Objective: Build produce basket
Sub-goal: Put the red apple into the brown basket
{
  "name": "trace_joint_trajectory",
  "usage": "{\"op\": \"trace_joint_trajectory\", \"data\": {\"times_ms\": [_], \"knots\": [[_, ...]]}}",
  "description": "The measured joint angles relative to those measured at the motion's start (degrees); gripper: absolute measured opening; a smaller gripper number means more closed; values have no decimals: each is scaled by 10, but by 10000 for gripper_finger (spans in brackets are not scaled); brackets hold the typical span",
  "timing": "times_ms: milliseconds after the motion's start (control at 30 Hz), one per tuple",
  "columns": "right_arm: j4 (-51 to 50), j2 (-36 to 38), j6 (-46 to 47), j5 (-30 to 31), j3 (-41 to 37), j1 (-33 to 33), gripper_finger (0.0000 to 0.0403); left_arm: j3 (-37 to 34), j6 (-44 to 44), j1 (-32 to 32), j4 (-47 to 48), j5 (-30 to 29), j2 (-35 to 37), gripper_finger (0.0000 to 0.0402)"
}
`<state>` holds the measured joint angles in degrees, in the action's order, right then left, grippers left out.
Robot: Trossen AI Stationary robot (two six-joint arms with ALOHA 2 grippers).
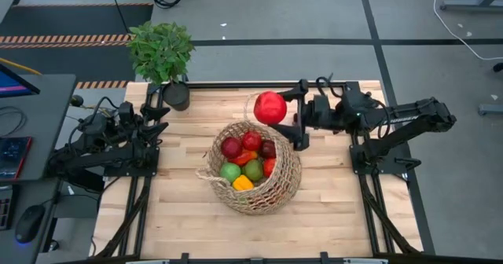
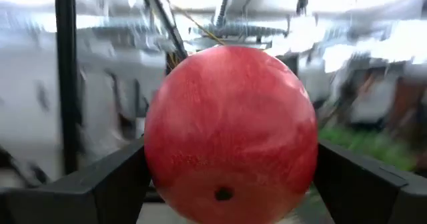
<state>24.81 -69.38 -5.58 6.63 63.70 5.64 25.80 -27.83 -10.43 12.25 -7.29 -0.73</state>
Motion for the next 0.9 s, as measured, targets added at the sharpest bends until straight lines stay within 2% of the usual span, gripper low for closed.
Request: {"op": "trace_joint_trajectory", "data": {"times_ms": [200,367,733,900], "knots": [[-21,0,-249,0,0,9,376,0,0,0,0,0,0,390],[-31,0,-343,0,0,11,376,0,0,0,0,0,0,390],[-41,0,-347,0,0,10,376,0,0,0,0,0,0,390],[-45,0,-247,0,0,5,376,0,0,0,0,0,0,390]]}}
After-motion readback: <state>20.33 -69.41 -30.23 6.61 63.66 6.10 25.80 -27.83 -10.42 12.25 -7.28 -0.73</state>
